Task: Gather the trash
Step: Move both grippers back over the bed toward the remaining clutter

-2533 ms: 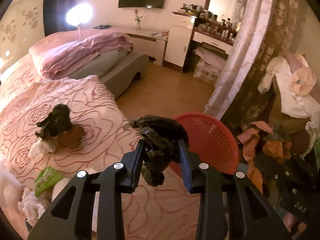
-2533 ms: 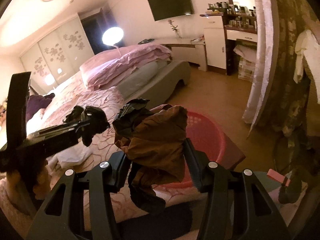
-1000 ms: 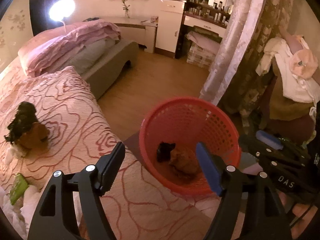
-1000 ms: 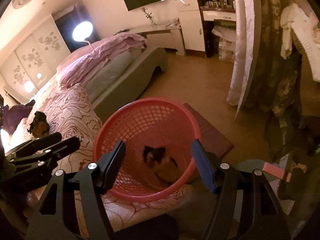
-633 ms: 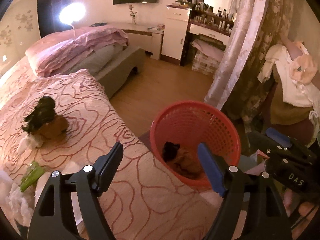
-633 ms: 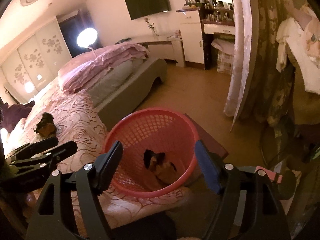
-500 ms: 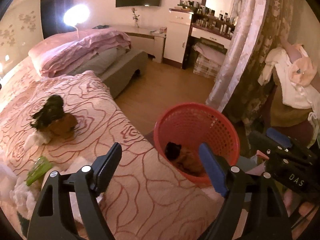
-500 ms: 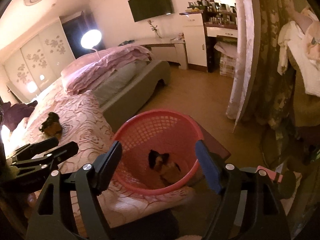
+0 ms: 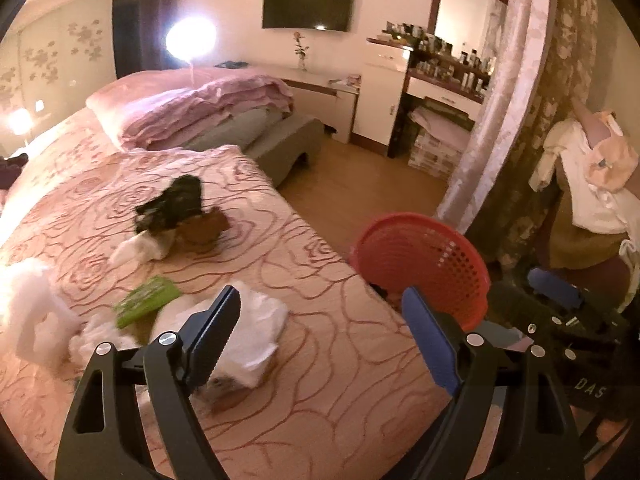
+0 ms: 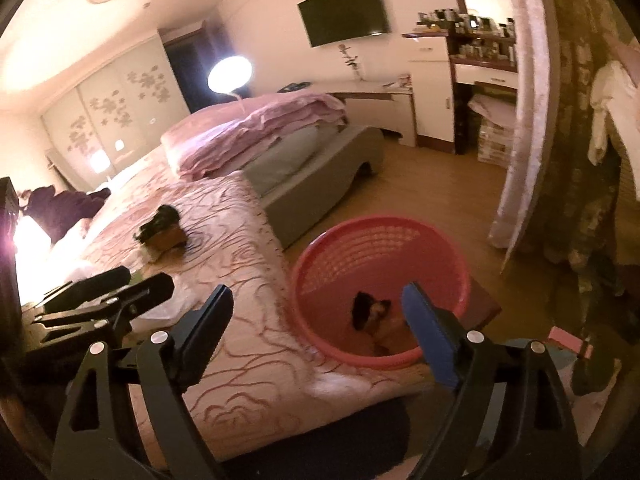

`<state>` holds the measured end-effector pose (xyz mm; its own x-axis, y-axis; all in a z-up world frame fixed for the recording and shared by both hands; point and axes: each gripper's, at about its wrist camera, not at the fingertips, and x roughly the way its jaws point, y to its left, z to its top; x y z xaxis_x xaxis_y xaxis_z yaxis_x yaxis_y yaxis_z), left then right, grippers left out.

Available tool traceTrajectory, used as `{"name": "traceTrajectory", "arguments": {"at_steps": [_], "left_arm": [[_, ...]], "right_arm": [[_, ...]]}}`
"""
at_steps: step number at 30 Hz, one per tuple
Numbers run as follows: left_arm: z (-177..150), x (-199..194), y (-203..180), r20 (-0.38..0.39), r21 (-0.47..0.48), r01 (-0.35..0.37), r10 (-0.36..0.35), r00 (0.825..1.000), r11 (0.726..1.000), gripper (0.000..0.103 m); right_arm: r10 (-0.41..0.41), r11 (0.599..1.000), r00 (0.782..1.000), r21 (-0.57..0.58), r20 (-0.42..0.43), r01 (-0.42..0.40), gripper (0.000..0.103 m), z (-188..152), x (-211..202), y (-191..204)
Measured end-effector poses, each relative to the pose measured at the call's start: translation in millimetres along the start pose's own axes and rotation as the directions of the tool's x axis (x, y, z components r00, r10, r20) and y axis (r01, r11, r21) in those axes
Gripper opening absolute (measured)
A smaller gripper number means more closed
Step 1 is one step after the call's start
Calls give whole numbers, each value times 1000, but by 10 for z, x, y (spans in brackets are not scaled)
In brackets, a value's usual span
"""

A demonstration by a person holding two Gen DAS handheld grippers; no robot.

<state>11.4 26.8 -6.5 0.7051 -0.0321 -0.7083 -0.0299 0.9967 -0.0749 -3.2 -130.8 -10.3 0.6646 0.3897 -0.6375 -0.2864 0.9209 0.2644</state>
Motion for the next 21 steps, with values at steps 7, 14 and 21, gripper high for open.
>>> {"name": "traceTrajectory", "arguments": {"at_steps": [7, 14, 21], "left_arm": [[-98, -188, 339, 15, -47, -48, 49, 999, 998, 80], [-174, -467, 772, 47, -101, -122, 128, 991, 987, 80], [-306, -710, 1368, 50, -200, -219, 233, 971, 955, 80]], "right_arm": [[44, 998, 999, -36, -26, -45, 84, -78, 17, 213], [79, 994, 996, -72, -48, -83, 84, -148, 39, 404], [97, 991, 993, -90, -62, -103, 84, -193, 51, 522]]}}
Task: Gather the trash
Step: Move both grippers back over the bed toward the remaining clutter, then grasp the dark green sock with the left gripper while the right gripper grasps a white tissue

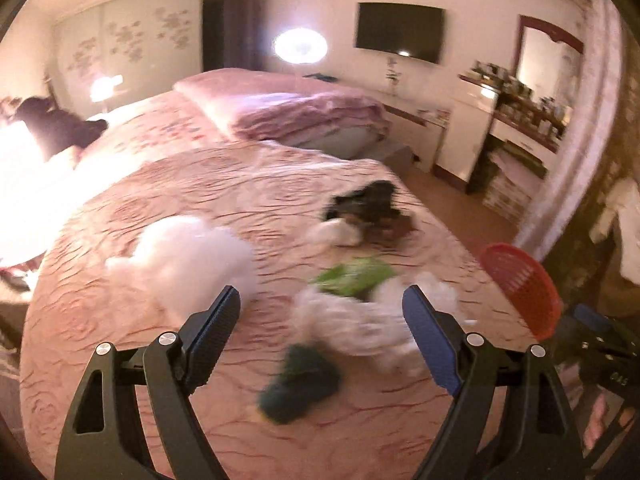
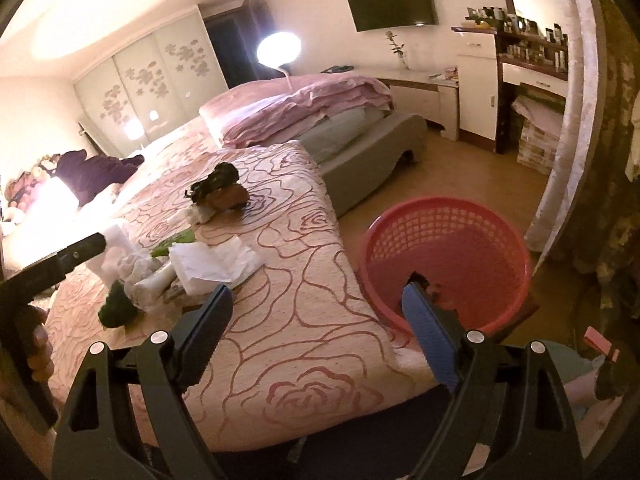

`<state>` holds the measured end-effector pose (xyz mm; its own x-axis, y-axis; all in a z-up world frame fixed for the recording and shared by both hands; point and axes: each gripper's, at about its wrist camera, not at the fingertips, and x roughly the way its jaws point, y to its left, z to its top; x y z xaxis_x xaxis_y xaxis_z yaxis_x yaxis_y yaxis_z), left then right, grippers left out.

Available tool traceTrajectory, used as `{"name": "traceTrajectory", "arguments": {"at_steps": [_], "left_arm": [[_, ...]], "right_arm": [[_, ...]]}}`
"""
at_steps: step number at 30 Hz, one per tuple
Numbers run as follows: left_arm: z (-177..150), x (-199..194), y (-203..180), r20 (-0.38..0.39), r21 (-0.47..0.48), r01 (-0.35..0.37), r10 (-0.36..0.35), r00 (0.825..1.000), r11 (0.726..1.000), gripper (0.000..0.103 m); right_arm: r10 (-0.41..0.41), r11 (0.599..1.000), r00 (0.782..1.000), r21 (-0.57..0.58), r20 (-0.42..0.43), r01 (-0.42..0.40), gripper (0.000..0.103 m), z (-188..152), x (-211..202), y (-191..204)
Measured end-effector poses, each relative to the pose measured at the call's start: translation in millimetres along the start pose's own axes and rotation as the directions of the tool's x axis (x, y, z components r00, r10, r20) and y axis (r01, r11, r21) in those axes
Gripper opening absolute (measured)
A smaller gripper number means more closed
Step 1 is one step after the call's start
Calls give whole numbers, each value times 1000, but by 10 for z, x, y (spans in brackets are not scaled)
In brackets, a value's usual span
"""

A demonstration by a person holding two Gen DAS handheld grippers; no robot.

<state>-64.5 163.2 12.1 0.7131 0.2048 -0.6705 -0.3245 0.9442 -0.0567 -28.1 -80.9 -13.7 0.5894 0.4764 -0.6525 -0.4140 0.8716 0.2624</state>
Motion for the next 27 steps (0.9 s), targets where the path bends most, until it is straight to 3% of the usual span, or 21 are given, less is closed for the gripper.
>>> {"name": "traceTrajectory", "arguments": {"at_steps": [7, 17, 21, 27], "left_arm": [[-141, -26, 277, -13, -17, -28, 28, 1000, 999, 80], [-367, 188, 164, -73, 58, 12, -8, 997, 998, 79], [-435, 300, 177, -109, 54, 12, -6, 994, 998, 62], [-481, 350, 192, -116, 45, 52, -46, 992, 998, 49]], "right_arm": [[12, 1000, 1000, -15, -7, -13, 84, -12, 8, 75], [7, 1000, 1000, -13, -9, -8, 84, -9, 7, 72], [10, 1000, 1000, -21, -15, -10, 84, -15, 17, 79], [11, 1000, 999, -27, -30, -12, 84, -23, 77, 101]]}}
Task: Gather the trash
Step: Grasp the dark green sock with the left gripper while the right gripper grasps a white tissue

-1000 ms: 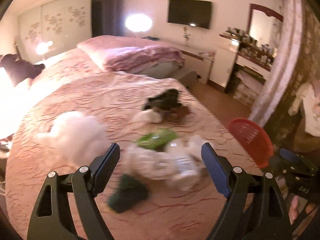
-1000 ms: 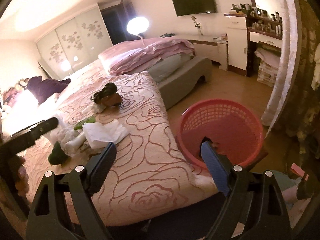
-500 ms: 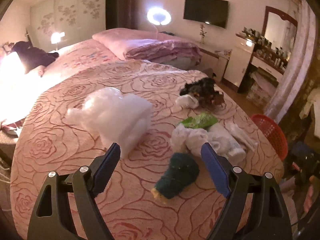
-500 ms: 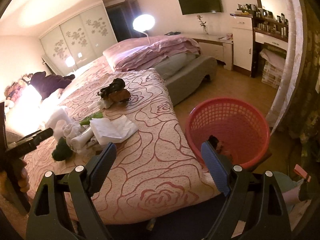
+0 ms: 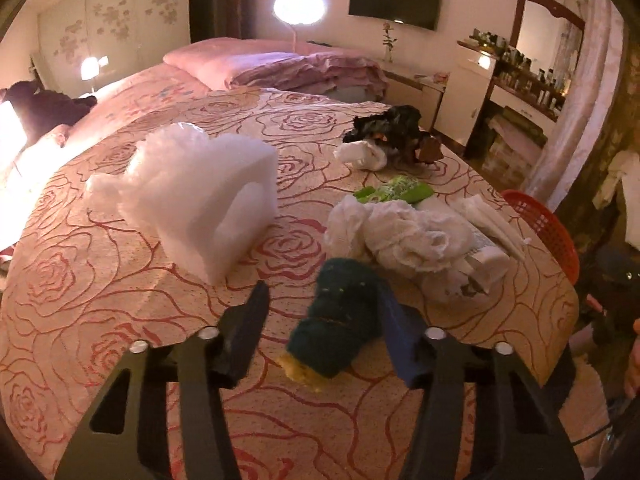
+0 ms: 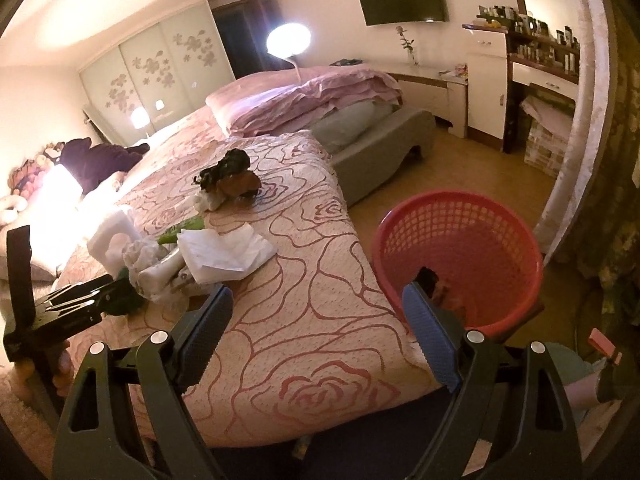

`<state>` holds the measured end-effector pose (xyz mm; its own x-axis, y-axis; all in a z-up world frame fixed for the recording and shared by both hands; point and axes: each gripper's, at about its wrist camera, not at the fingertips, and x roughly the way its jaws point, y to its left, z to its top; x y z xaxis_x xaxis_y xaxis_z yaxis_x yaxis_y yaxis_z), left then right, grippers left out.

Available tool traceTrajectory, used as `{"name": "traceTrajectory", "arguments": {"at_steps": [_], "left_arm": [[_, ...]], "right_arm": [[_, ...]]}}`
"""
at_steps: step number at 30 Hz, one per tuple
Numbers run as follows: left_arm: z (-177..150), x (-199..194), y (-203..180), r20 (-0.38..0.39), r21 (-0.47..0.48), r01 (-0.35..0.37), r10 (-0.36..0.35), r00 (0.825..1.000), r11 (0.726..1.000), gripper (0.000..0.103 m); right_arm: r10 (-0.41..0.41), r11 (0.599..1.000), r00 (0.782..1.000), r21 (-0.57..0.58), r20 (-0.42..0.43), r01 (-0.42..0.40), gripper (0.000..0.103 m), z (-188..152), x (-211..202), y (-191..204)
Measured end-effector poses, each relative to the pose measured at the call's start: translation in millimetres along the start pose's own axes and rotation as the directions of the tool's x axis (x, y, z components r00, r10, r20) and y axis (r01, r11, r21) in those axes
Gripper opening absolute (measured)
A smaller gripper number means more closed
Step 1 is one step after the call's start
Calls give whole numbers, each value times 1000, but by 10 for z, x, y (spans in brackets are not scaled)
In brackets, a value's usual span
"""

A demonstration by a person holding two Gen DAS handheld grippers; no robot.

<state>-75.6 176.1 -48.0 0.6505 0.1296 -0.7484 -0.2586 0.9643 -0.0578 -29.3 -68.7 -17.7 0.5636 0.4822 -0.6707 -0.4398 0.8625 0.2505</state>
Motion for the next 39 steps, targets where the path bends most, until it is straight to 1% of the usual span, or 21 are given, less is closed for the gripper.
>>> {"name": "traceTrajectory", "arguments": {"at_steps": [1, 2, 3, 9, 12, 14, 19, 24, 29, 31, 37, 39], "left_arm": [[-6, -1, -12, 3, 6, 4, -4, 1000, 1000, 46], [-13, -1, -26, 4, 13, 13, -13, 1000, 1000, 39], [-12, 7, -37, 5, 17, 21, -21, 1000, 1000, 35], [-10, -15, -79, 6, 32, 42, -42, 999, 999, 28], [16, -54, -51, 14, 27, 37, -37, 999, 999, 26], [45, -113, -11, 29, 22, 19, -19, 999, 1000, 25], [129, -297, 94, 83, 11, 3, -4, 997, 1000, 25], [215, -469, 187, 134, -7, -6, 7, 991, 1000, 25], [232, -518, 224, 150, -16, -12, 14, 989, 1000, 25], [232, -515, 241, 150, -20, -10, 13, 989, 1000, 25], [213, -478, 280, 139, -29, -1, 5, 990, 1000, 25], [209, -462, 277, 136, -30, 1, 3, 991, 1000, 25]], "right_arm": [[1, 1000, 1000, -1, -3, -1, 84, -1, 11, 5], [1, 1000, 1000, -4, -6, -1, 84, -1, 16, 10], [1, 1000, 1000, -5, -7, -1, 84, -5, 20, 15], [11, 1000, 1000, -24, -22, -12, 84, 6, 73, 77], [21, 998, 1000, -56, -22, -22, 84, 35, 89, 152], [29, 997, 999, -75, -18, -30, 84, 59, 97, 199], [58, 992, 998, -108, -31, -61, 83, 145, 180, 314], [84, 984, 995, -156, -51, -91, 80, 207, 312, 490], [131, 974, 986, -170, -101, -147, 80, 262, 510, 673], [134, 971, 985, -186, -110, -153, 80, 266, 565, 736], [124, 966, 980, -209, -153, -155, 64, 286, 727, 818], [122, 965, 979, -209, -164, -156, 55, 284, 764, 821]]}}
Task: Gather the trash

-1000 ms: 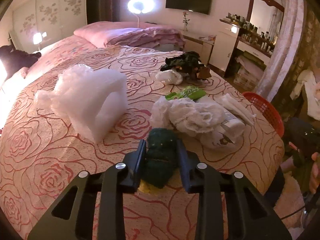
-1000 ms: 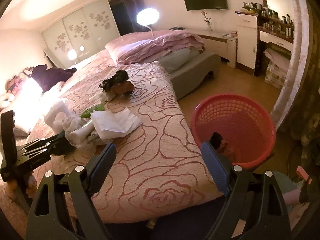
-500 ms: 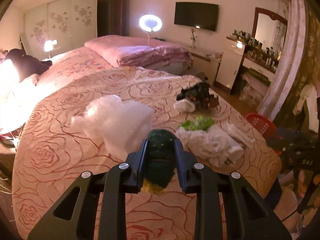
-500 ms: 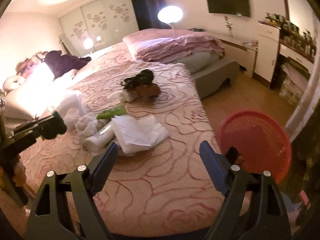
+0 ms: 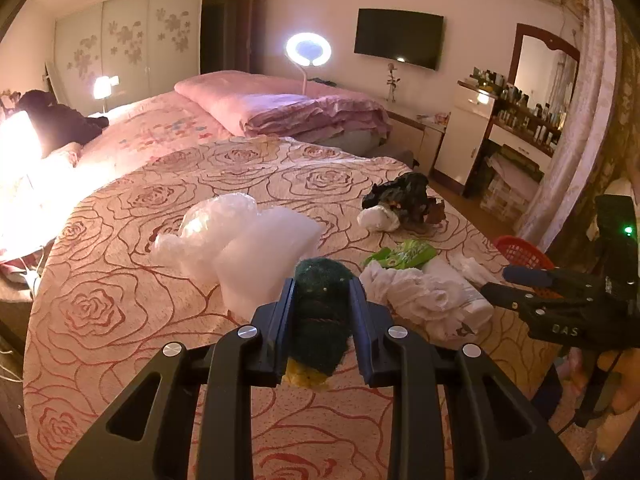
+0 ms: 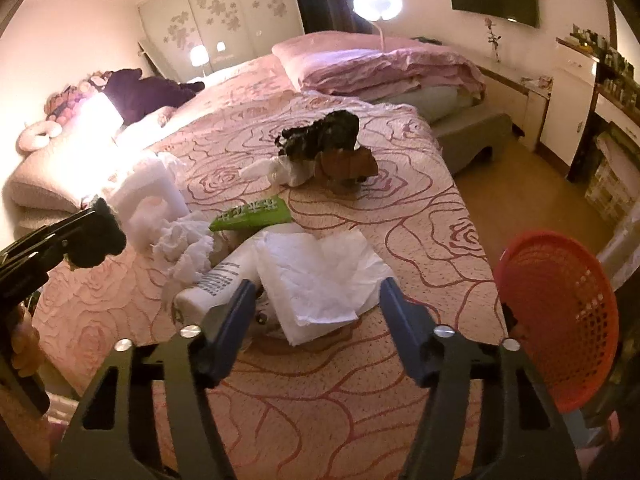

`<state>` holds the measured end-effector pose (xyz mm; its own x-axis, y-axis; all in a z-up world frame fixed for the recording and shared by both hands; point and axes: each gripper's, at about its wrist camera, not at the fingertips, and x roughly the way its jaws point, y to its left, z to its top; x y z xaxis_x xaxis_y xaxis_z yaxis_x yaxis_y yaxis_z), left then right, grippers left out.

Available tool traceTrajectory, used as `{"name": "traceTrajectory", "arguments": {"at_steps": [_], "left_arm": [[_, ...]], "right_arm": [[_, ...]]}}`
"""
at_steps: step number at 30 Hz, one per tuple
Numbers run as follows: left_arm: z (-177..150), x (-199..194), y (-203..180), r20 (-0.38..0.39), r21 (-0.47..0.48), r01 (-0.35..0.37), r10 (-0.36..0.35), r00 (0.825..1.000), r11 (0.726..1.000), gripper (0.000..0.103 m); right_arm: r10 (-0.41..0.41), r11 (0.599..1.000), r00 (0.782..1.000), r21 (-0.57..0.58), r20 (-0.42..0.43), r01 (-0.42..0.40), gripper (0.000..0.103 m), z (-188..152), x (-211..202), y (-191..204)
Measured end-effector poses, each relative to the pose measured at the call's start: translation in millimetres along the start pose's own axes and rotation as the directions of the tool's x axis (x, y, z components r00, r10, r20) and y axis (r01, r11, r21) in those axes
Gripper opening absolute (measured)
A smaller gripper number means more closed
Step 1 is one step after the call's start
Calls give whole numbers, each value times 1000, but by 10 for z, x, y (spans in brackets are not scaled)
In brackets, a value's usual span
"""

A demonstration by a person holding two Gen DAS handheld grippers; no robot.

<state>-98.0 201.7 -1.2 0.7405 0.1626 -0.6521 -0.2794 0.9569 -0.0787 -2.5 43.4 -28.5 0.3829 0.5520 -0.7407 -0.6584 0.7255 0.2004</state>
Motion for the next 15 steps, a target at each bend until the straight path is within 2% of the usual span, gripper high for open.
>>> {"name": "traceTrajectory", "arguments": {"at_steps": [3, 9, 15], "left_arm": [[-14, 22, -1, -5, -2, 4, -4, 1000, 1000, 25], [-24, 40, 1, -9, -3, 7, -7, 1000, 1000, 25], [-37, 32, -70, -6, 10, 15, -15, 1000, 1000, 25]], "right_arm": [[4, 1000, 1000, 28, -22, -3, 46, 21, 78, -68], [7, 997, 1000, 83, -27, -5, 35, 30, 130, -194], [15, 996, 999, 91, -29, -13, 28, 21, 173, -238]]}}
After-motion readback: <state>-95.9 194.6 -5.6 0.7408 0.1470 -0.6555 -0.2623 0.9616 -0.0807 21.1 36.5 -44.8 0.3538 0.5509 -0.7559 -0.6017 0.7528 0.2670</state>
